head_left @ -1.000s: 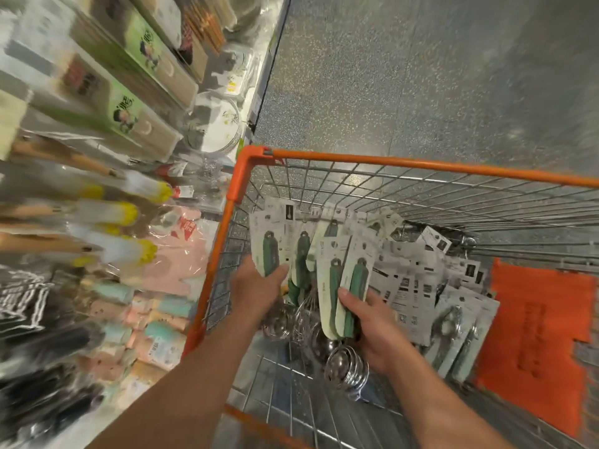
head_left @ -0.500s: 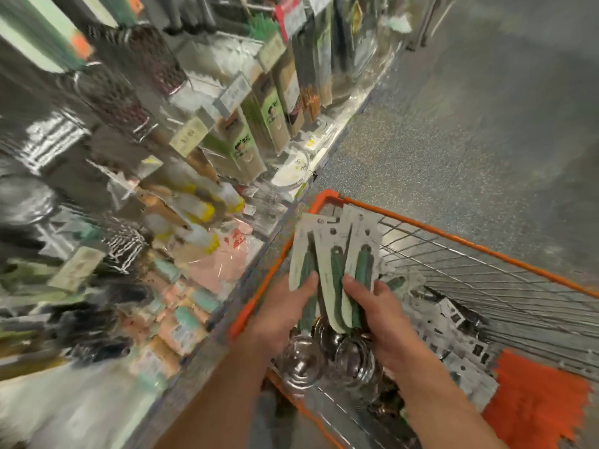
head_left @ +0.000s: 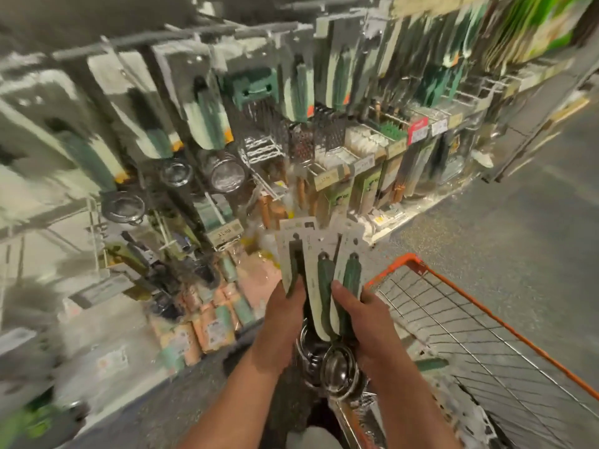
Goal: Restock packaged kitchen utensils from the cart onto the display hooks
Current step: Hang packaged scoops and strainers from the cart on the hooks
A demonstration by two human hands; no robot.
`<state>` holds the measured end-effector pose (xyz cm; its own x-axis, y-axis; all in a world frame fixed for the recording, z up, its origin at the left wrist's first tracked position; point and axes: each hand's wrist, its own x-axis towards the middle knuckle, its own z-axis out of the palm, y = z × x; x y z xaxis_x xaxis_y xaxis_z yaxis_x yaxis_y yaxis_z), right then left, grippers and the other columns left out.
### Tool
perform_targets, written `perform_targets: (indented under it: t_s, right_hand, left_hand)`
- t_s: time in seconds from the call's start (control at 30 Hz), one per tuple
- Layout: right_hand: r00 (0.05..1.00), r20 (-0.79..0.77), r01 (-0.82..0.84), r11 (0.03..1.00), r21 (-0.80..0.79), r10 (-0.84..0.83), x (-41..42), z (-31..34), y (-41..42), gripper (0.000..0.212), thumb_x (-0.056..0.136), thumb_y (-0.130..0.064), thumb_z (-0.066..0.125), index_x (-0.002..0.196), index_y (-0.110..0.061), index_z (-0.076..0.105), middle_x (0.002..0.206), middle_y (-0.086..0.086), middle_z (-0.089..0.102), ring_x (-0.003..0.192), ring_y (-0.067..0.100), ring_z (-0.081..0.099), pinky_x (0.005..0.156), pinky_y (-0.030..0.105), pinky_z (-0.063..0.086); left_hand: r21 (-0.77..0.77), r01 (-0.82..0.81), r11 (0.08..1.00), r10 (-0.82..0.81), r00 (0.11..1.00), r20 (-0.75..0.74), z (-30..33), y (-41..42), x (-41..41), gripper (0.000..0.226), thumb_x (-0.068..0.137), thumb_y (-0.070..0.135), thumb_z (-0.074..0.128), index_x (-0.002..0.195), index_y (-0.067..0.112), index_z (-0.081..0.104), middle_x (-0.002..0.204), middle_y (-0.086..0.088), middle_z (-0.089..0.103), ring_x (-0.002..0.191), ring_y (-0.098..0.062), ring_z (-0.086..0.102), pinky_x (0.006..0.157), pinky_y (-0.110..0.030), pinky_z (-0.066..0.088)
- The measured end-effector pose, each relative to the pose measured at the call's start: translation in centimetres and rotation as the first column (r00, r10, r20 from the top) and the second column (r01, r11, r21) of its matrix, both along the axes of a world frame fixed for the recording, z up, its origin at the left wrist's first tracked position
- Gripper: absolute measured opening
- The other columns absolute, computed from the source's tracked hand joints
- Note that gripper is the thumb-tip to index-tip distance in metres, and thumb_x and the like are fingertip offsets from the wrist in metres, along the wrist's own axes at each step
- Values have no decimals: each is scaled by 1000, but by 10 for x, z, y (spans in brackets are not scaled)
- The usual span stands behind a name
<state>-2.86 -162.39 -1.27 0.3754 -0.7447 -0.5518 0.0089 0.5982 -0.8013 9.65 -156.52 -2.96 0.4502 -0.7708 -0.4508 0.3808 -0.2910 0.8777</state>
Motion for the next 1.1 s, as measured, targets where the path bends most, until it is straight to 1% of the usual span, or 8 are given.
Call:
perform_targets:
  t_s: [0.07, 0.17, 0.3, 0.4, 0.47, 0.67, 0.97, 1.1]
  right_hand:
    - [997, -14, -71, 997, -41, 70, 32, 10, 17, 28, 94, -24, 74, 113, -4, 72, 100, 17, 79, 89, 36, 77, 76, 43, 63]
    - [985, -52, -167, 980, -104, 162, 81, 23, 44, 28, 90, -27, 78, 109, -6, 74, 97, 15, 79, 88, 36, 77, 82, 49, 62]
    - [957, -131, -281, 933, -223, 257, 143, 40, 83, 25, 91, -28, 78, 100, -6, 74, 86, 14, 78, 79, 35, 77, 67, 42, 63]
    - [945, -143, -322, 910, -261, 294, 182, 50, 111, 24, 88, -24, 80, 96, -3, 73, 83, 19, 76, 79, 38, 76, 72, 51, 64]
    - [928, -171, -369, 882, -292, 332, 203, 56, 130, 20, 89, -23, 80, 91, -4, 74, 78, 14, 77, 69, 25, 75, 65, 40, 64]
    - [857, -157, -515, 801, -305, 491, 254, 64, 176, 10, 79, -13, 74, 79, -3, 75, 76, 17, 72, 70, 32, 70, 65, 39, 57]
    - [747, -201, -653, 643, -400, 634, 287, 68, 203, 26, 72, -28, 77, 81, -4, 75, 82, 23, 72, 74, 36, 71, 73, 57, 59]
    - [766, -136, -626, 681, -380, 629, 287, 85, 190, 21, 70, -20, 73, 83, -3, 75, 63, 16, 63, 51, 26, 58, 49, 30, 46]
  left_hand:
    - [9, -102, 995, 103, 992, -77, 16, 22, 23, 28, 105, 48, 52, 115, 29, 70, 101, 0, 80, 93, -18, 77, 75, -34, 61]
    - [-42, -204, 978, 189, 953, -239, 23, 56, 59, 78, 88, 77, 58, 140, 19, 61, 135, -15, 67, 125, -35, 64, 107, -55, 50]
    - [-134, -350, 927, 334, 934, -126, 43, 107, 99, 32, 91, 41, 73, 110, 16, 72, 89, 1, 81, 82, -13, 78, 71, -26, 61]
    - [-141, -408, 902, 397, 912, -99, 52, 140, 126, 36, 83, 36, 79, 111, 14, 73, 91, 0, 81, 84, -15, 78, 71, -27, 60]
    - [-159, -467, 870, 459, 884, -89, 55, 164, 146, 25, 89, 23, 77, 111, 12, 72, 84, 4, 80, 78, -12, 78, 65, -23, 59]
    - [-325, -480, 815, 467, 876, -124, 54, 234, 192, 66, 76, 45, 86, 130, 13, 67, 123, -21, 72, 112, -42, 70, 102, -63, 51]
    - [-418, -461, 783, 465, 880, -100, 60, 266, 218, 49, 92, 25, 62, 135, 4, 61, 128, -29, 66, 117, -47, 66, 102, -60, 53]
    - [-425, -457, 781, 447, 885, -130, 69, 256, 223, 52, 94, 27, 57, 140, 5, 56, 133, -27, 65, 120, -48, 64, 103, -65, 49]
